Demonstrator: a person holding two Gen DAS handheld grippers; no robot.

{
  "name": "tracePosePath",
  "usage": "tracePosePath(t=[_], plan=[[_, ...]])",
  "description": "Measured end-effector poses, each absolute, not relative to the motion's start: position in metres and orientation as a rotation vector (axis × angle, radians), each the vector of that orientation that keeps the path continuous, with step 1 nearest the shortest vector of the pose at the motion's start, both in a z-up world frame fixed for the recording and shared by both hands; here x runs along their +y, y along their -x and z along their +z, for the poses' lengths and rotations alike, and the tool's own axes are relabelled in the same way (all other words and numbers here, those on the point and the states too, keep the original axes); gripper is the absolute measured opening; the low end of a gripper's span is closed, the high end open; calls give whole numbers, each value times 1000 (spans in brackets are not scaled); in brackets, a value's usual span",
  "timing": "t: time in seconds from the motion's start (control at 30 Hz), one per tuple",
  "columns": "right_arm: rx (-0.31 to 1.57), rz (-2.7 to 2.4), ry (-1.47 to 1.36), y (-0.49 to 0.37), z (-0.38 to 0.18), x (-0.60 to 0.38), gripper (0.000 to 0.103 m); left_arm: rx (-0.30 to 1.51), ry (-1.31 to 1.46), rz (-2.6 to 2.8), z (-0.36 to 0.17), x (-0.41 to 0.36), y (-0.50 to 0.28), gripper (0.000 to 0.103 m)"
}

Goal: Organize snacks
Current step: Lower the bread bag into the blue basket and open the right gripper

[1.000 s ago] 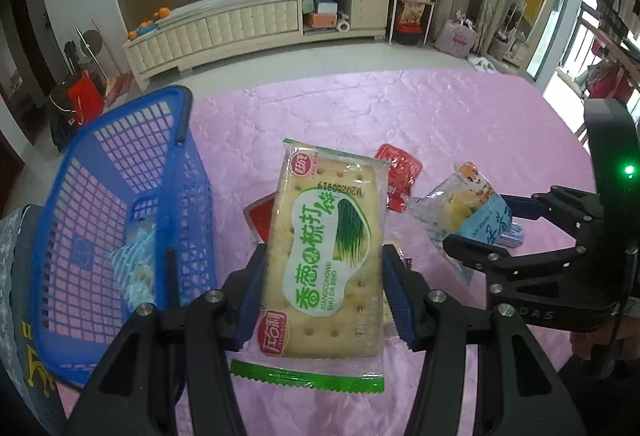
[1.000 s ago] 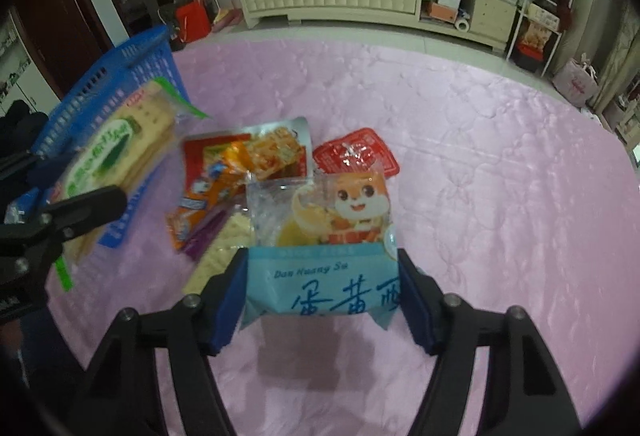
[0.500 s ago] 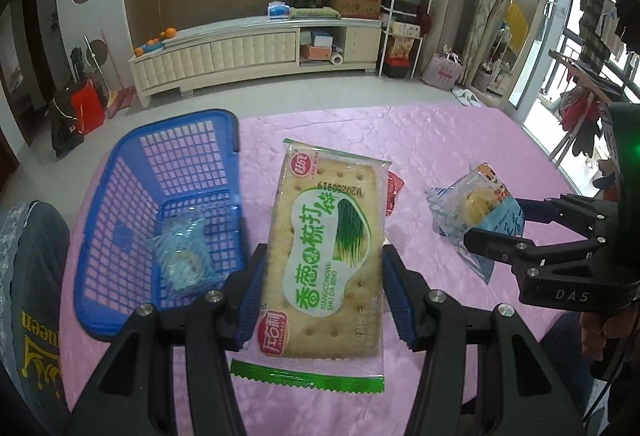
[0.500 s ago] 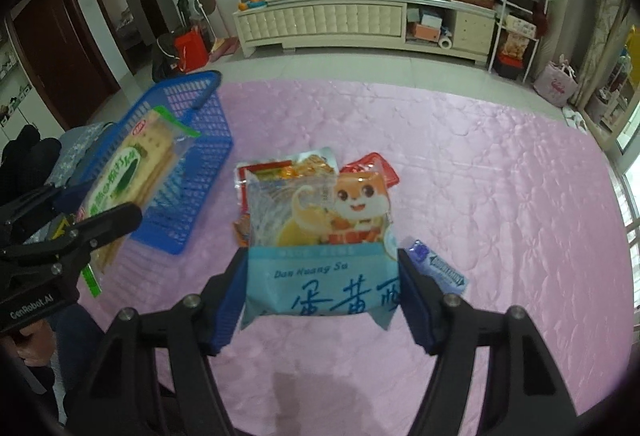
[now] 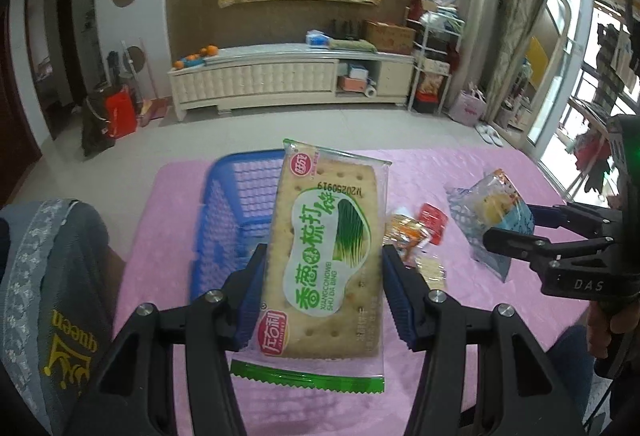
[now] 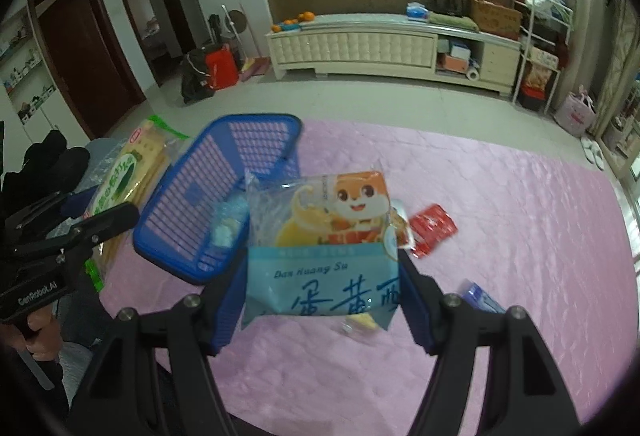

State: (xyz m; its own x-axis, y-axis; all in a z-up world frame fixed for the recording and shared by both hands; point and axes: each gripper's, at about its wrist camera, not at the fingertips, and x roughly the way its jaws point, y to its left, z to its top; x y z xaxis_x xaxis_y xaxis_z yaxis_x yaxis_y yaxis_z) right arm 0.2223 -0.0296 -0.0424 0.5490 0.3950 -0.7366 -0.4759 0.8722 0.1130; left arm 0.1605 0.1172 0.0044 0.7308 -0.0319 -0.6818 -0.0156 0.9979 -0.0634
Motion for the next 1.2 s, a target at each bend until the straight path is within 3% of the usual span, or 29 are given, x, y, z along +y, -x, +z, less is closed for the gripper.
tracePosePath(t=[0.57,0.97,1.2], plan=[[885,634,268,-235,-68,72,73,792,157,86,-21,183,-159,52],[970,616,351,-240,-100,100,74,832,198,66,-36,185,-168,52],[957,587,416,-230,-99,102,86,849,174,69,-35,180,-165,52]])
